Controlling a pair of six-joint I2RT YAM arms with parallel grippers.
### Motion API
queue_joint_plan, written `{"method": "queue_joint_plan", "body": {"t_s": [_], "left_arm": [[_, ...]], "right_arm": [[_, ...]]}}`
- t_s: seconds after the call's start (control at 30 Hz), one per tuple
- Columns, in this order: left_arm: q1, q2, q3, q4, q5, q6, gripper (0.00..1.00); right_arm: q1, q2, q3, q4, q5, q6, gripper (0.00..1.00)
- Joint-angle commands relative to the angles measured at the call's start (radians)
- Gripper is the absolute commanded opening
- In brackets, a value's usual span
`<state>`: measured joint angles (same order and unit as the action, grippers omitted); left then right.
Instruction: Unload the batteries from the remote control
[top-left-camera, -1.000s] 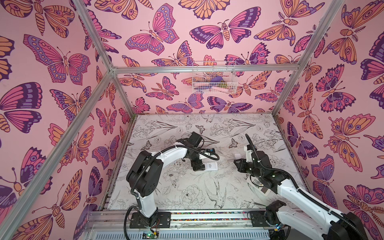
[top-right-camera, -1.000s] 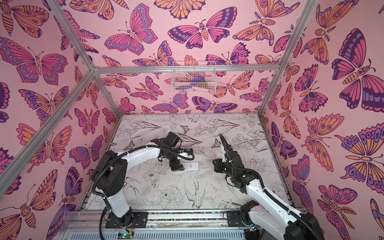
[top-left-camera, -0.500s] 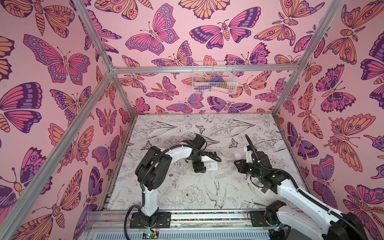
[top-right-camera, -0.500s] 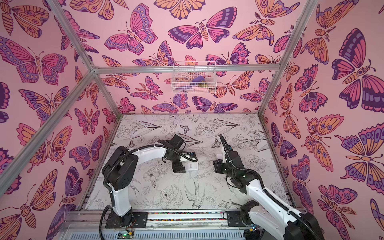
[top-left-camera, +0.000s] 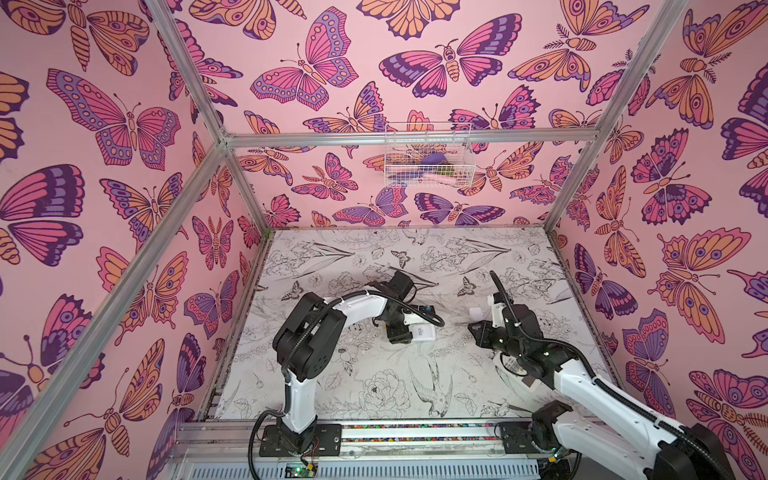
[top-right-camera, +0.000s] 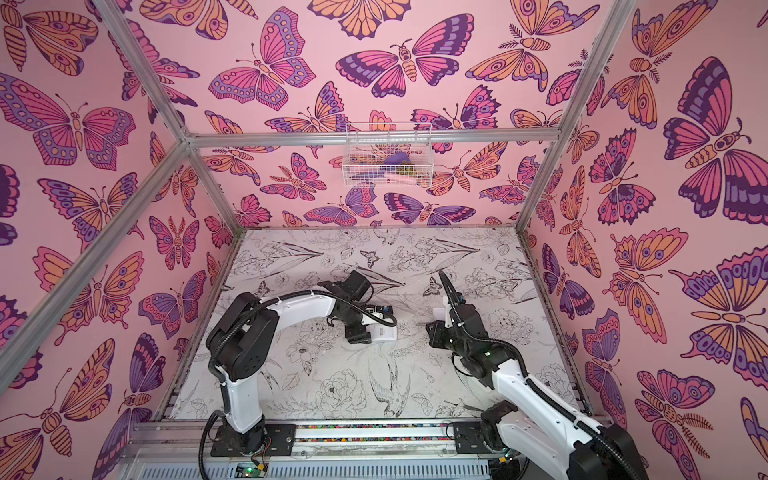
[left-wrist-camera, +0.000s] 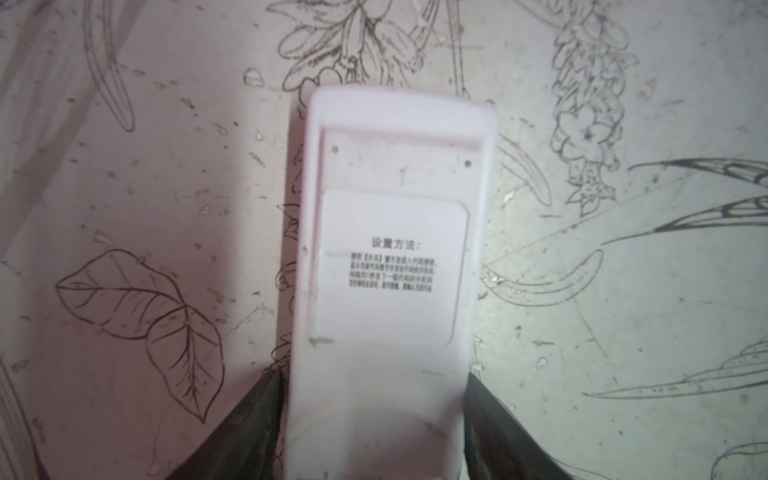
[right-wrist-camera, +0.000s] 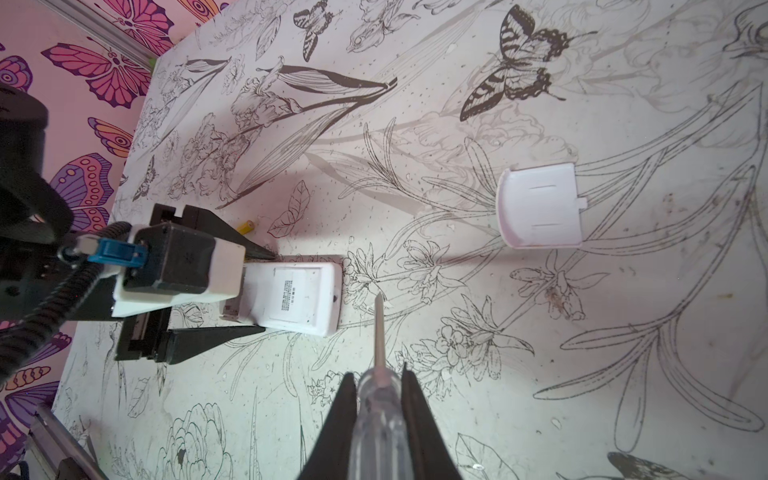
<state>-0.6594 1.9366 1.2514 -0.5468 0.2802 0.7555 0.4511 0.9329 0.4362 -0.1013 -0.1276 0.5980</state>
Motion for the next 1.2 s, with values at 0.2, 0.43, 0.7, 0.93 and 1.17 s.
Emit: {"method": "queue_joint_plan", "body": {"t_s": [0.2, 0.43, 0.7, 0.93, 1.17], "left_arm": [[-0.013, -0.024, 0.005, -0.022, 0.025, -0.035, 0.53], [-0.014, -0.111, 0.028, -0.026, 0.038, -0.102, 0.5], [-0.009, -0.22, 0.025, -0.028, -0.021, -0.173, 0.5], [0.017, -0.321, -0.008, -0.035, -0.111, -0.255, 0.49], [0.054, -0.426, -0.071, -0.067, -0.179, -0.305, 0.5]], "right_arm": [[-0.01, -0.05, -0.012, 0.002, 0.008, 0.007, 0.0], [-0.021, -0.055, -0.022, 0.016, 0.045, 0.038, 0.0], [-0.088, 0.023, -0.012, 0.158, -0.034, 0.14, 0.0], [-0.18, 0.141, 0.042, 0.245, -0.139, 0.221, 0.0], [-0.254, 0.236, 0.123, 0.214, -0.206, 0.228, 0.0]]}}
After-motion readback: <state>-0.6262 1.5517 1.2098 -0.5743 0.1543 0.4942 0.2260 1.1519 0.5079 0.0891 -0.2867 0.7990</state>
